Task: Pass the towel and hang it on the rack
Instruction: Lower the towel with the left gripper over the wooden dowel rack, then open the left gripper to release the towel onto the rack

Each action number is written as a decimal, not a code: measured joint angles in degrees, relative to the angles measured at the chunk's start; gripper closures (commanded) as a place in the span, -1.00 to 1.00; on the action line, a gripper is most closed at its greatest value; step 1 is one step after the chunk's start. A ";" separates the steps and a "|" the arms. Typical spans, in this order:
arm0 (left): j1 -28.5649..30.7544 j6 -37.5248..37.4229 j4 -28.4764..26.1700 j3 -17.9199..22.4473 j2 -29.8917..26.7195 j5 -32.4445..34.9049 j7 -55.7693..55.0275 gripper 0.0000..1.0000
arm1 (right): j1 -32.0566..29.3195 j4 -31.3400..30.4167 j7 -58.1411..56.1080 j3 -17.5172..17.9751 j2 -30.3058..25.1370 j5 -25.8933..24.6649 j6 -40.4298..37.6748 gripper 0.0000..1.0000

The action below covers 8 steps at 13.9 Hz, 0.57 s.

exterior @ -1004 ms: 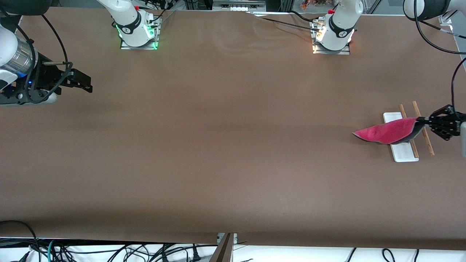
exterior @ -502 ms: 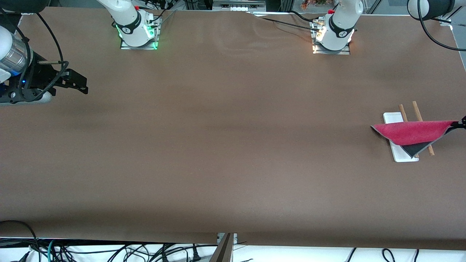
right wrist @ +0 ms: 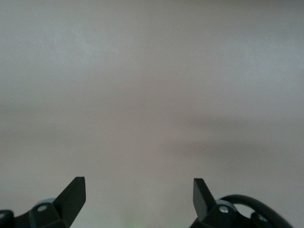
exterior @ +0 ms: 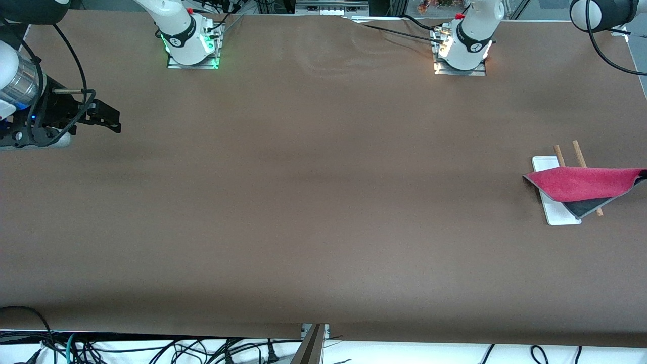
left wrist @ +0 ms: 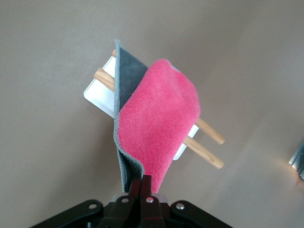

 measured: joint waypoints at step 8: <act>2.20 4.47 -0.27 0.04 4.41 0.06 1.29 0.40 | 0.00 0.00 0.00 -0.04 0.00 -0.01 0.12 -1.00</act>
